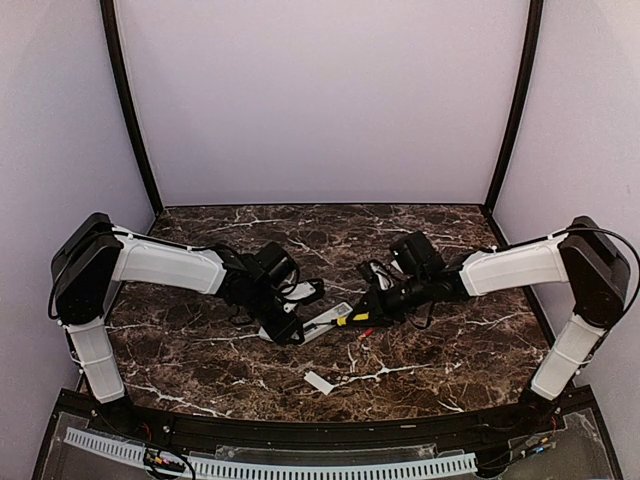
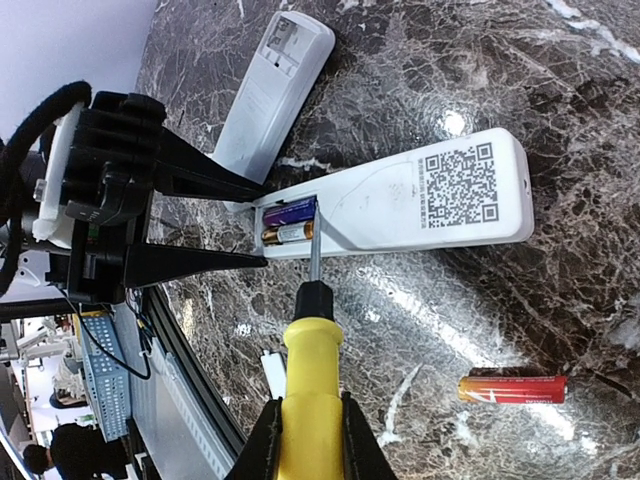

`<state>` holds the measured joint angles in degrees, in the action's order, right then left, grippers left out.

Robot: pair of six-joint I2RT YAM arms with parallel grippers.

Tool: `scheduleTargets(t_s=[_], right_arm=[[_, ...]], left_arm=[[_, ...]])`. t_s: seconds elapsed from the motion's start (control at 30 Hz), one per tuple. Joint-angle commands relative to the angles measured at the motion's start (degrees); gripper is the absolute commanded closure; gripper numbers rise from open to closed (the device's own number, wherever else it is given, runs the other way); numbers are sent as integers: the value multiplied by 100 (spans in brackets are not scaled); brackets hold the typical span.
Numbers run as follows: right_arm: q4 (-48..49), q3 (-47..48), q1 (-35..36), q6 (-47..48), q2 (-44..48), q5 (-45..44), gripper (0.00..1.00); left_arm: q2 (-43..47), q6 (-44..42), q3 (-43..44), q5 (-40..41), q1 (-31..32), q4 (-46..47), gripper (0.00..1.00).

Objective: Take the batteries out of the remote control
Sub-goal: Remove the battery from the remote control without the battery cover.

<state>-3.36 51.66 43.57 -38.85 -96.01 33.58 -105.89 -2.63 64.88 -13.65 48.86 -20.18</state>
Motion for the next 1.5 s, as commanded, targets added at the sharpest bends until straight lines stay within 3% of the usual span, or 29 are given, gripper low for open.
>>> scheduleTargets(t_s=[0.0,0.3,0.6,0.9,1.47], right_arm=[[1081,-87,116,-80,-151,534,100],[1462,-185,116,-147,-39,776,100],[-326,59,116,515,541,-550,100],[-1144,353,222,989,727,-1096,100],[-912,544,433,897,308,-1194,100]], left_arm=[[-280,-163,-28,115,104,-33,77],[-304,-176,-28,156,110,-46,78],[-278,-172,-13,206,120,-56,78],[-135,-351,-156,222,337,60,78],[-143,-386,-131,355,384,24,79]])
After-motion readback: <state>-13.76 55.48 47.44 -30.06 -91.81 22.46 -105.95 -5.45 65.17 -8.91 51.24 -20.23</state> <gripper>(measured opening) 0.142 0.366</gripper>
